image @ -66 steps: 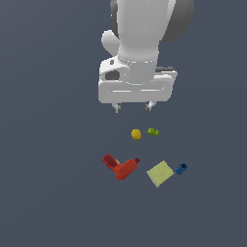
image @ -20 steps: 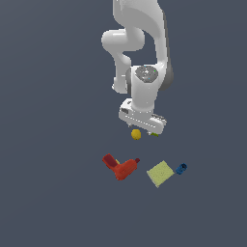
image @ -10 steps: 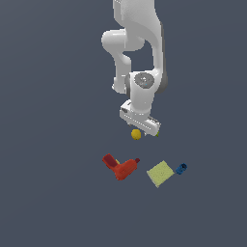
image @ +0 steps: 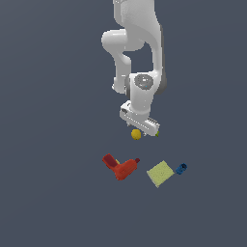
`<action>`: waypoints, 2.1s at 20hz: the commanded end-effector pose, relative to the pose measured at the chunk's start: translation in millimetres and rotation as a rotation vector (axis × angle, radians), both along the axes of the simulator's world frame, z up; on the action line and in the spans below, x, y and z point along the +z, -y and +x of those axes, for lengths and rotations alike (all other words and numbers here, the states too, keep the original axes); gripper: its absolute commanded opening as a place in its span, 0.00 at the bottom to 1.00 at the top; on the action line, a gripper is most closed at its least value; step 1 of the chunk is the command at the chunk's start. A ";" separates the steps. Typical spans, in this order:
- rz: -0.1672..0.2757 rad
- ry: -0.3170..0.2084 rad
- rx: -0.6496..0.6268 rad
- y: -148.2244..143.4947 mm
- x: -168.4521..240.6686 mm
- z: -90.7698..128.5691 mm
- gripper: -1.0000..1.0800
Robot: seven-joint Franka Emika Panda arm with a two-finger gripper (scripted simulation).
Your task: Pick up a designated object from a clutter of objects.
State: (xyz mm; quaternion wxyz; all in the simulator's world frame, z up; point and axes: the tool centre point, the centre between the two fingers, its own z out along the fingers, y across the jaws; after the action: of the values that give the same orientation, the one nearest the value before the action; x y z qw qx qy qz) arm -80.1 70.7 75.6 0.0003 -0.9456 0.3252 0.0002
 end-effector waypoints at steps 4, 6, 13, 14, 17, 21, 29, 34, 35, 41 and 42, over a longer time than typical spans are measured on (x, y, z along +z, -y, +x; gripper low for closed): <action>-0.001 0.000 -0.002 0.2 -16.4 -0.9 0.96; -0.001 0.000 -0.003 0.5 -25.9 -1.0 0.96; 0.000 0.000 -0.005 0.4 -47.0 -1.3 0.96; 0.000 0.000 -0.005 0.4 -48.1 -1.2 0.96; -0.001 0.000 -0.005 0.3 -48.2 -0.8 0.96; -0.001 0.000 -0.005 0.4 -47.3 -0.5 0.00; -0.001 0.000 -0.005 0.4 -47.3 -0.5 0.00; -0.001 0.000 -0.004 3.7 -43.6 0.7 0.00; -0.001 0.000 -0.004 5.7 -41.4 1.6 0.00; -0.001 -0.001 -0.005 25.9 -18.8 10.7 0.00; -0.001 -0.001 -0.005 30.9 -13.5 12.8 0.00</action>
State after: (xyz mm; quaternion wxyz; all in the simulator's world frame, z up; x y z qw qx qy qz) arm -70.6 46.7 54.2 -0.0004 -0.9449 0.3272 0.0011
